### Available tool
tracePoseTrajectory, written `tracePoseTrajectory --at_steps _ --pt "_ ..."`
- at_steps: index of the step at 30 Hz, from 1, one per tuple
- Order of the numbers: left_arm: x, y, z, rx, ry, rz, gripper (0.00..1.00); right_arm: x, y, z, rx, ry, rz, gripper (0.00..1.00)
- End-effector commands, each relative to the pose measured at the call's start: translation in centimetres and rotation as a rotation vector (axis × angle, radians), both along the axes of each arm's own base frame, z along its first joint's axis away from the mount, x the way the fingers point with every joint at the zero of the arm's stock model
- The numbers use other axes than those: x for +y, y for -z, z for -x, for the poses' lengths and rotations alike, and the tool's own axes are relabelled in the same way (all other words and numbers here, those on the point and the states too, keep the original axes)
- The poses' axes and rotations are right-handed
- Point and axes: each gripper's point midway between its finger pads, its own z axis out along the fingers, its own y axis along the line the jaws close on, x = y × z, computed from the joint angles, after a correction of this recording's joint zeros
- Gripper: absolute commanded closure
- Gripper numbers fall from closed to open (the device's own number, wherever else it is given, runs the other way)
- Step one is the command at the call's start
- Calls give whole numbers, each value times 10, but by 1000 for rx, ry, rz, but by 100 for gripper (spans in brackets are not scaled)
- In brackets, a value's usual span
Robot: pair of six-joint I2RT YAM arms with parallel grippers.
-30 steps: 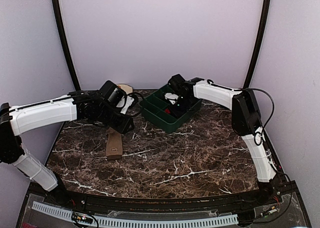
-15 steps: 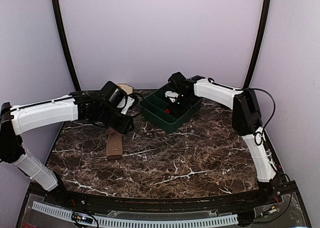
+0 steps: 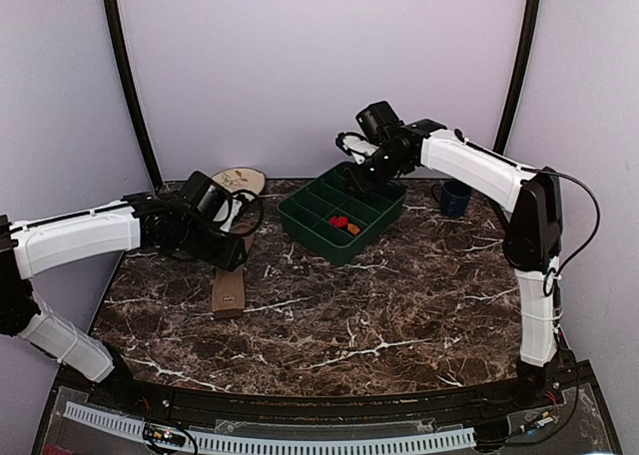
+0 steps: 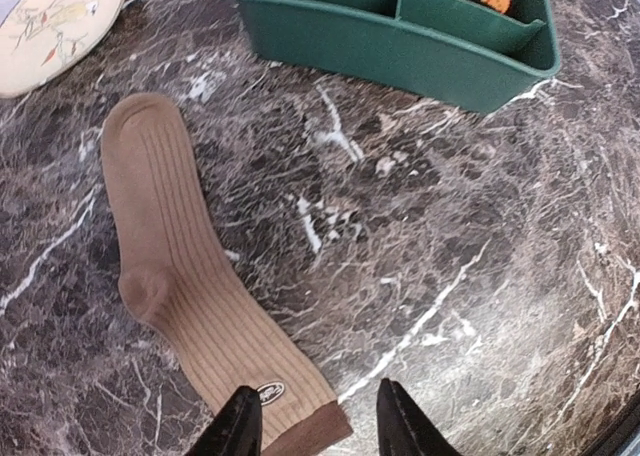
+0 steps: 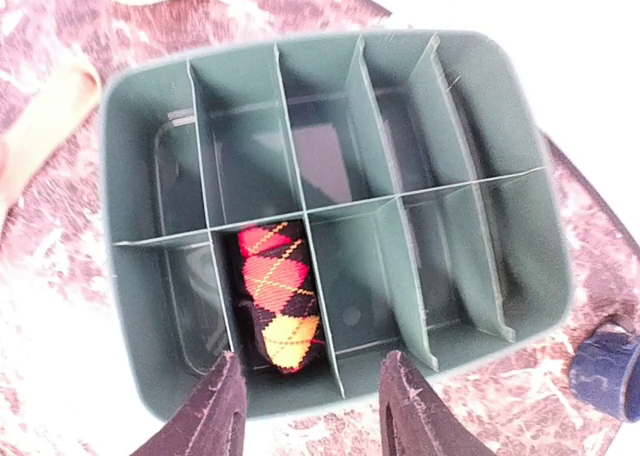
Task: Roll the socks
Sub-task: Move the sock to the center of the board.
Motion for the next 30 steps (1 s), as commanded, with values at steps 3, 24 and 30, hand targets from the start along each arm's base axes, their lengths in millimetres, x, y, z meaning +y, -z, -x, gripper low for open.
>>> tracePoseTrajectory --at_steps 3,24,30 --pt "35 43 21 95 -168 -24 57 19 -27 23 -96 -43 -43 55" --pt "52 129 28 266 -377 -90 64 82 -37 134 -170 -206 -72 55" --pt "50 141 50 341 -404 -76 67 69 -41 137 -181 -197 -48 55"
